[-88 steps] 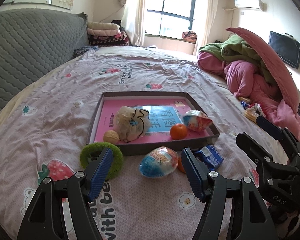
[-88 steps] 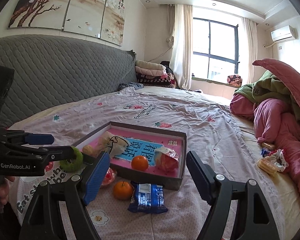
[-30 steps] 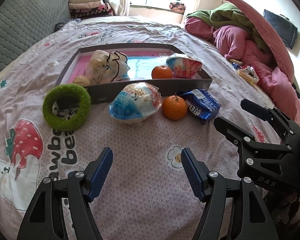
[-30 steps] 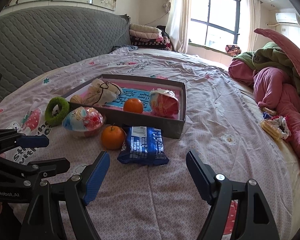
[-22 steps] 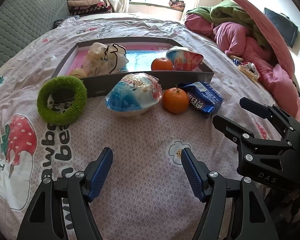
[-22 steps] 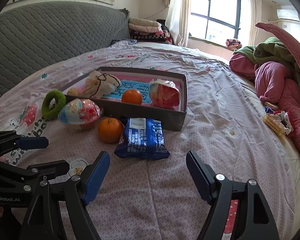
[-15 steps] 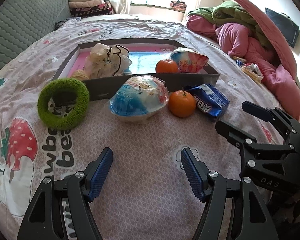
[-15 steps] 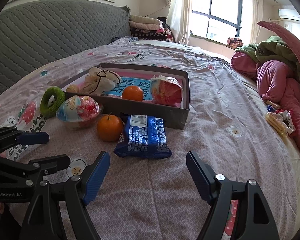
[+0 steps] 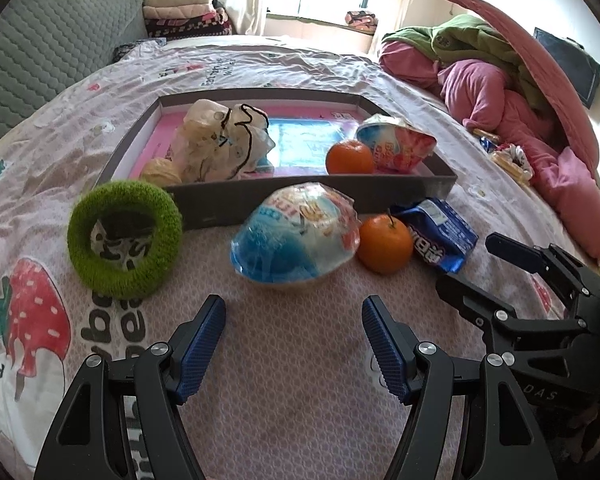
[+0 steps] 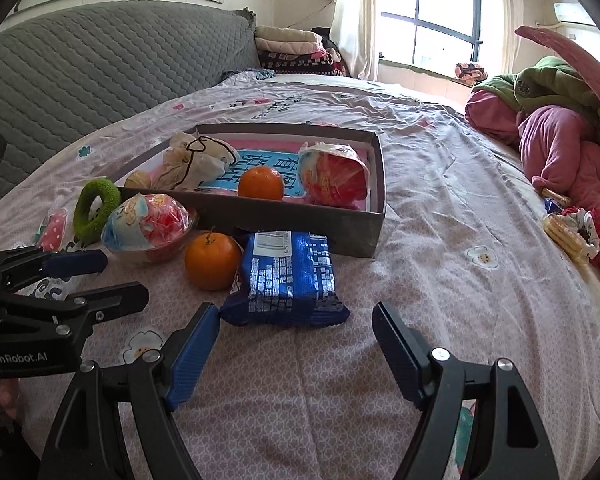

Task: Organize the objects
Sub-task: 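Close left tool on the clear bag while right tool grasps the blue snack packet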

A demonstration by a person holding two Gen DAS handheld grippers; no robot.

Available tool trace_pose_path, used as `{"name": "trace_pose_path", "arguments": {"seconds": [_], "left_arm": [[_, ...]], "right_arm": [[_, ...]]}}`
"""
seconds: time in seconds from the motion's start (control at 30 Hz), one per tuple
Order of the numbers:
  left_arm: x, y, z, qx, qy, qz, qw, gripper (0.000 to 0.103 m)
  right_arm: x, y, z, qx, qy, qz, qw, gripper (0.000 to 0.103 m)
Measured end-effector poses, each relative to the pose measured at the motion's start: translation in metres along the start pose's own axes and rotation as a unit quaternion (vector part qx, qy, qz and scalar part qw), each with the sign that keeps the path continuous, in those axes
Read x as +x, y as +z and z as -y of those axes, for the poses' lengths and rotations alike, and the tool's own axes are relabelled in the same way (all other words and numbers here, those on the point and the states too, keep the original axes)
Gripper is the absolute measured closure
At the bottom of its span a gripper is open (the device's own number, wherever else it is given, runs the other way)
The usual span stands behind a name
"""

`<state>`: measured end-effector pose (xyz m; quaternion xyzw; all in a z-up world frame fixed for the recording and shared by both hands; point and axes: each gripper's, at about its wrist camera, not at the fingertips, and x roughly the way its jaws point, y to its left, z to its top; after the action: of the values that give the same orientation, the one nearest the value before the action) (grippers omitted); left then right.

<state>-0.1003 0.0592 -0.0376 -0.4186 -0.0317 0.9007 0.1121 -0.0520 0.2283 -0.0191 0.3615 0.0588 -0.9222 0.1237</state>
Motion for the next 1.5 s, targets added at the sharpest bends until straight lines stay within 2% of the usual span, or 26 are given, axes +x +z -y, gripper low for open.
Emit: {"name": "trace_pose_path", "arguments": {"seconds": [0.9,1.3,1.5], "left_arm": [[0.016,0.023,-0.009,-0.017,-0.005,0.014,0.9997,0.031],[0.024,0.032,-0.001,-0.007,-0.009,0.017,0.9998,0.031],[0.026,0.036,-0.002,-0.011,-0.011,0.019,0.9997,0.031]], "right_arm": [[0.019,0.005,0.006,0.017,-0.001,-0.02,1.0,0.025],[0.034,0.017,0.017,0.048,0.03,-0.039,0.998,0.025],[0.038,0.018,0.018,0.049,0.032,-0.046,0.997,0.024]]}}
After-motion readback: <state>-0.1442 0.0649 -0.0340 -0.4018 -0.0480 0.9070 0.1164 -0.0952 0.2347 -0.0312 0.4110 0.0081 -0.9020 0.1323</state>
